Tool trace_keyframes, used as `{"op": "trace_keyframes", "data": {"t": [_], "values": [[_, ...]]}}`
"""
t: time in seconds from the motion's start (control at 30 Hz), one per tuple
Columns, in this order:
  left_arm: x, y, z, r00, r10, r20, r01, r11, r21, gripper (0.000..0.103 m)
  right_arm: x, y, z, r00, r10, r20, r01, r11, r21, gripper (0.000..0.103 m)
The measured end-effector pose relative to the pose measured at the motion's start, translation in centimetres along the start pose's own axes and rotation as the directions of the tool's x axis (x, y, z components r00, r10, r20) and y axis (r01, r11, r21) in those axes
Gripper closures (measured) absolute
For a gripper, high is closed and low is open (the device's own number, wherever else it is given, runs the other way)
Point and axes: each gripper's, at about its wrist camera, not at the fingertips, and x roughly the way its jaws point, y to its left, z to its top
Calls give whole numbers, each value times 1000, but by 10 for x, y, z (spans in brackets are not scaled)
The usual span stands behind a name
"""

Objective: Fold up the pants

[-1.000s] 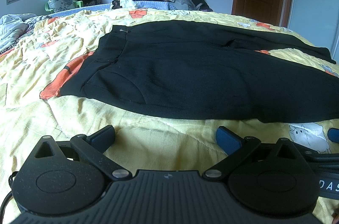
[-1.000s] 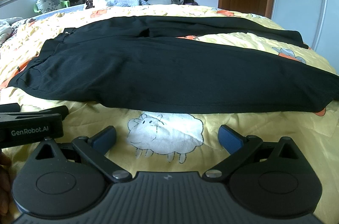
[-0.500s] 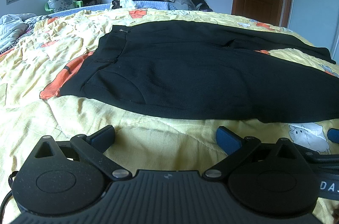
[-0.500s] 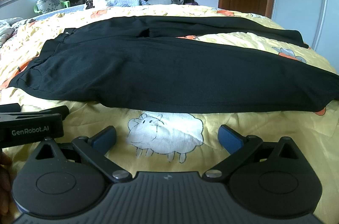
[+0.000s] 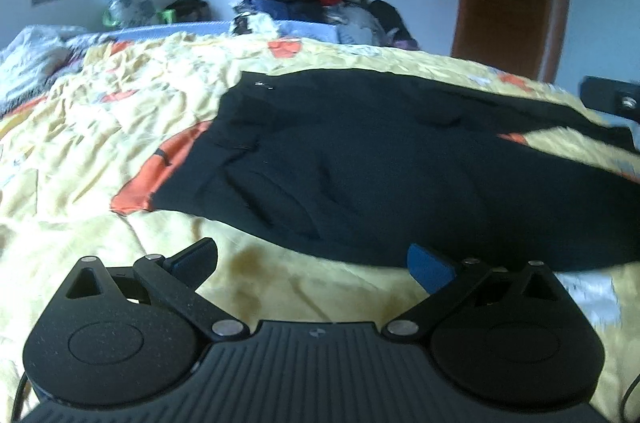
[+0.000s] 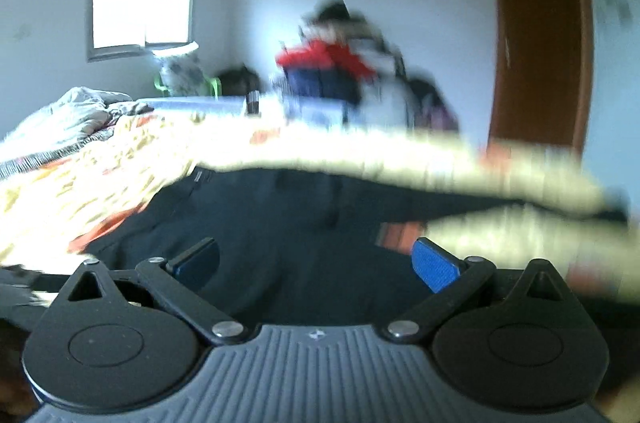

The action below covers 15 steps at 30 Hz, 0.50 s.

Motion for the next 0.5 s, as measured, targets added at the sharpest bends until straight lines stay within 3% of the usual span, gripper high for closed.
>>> {"op": "trace_keyframes", "data": {"t": [0.07,0.17,0.33,0.5], "values": [[3,11,9,999,-29,-16,28,998,-60,1,36,-5,12,998,33,-50,-39,993,-110,0],[8,27,24,998,-59,-22,56,989,-137,1,100,-14,25,963,104,-248,-144,978,-153,0],[19,44,53,1000,28,3,-28,992,-122,1,182,-39,45,965,37,-258,-68,991,-114,0],[39,67,86,999,27,16,-23,971,-238,1,262,-54,62,937,119,-330,-157,983,-91,1]]}}
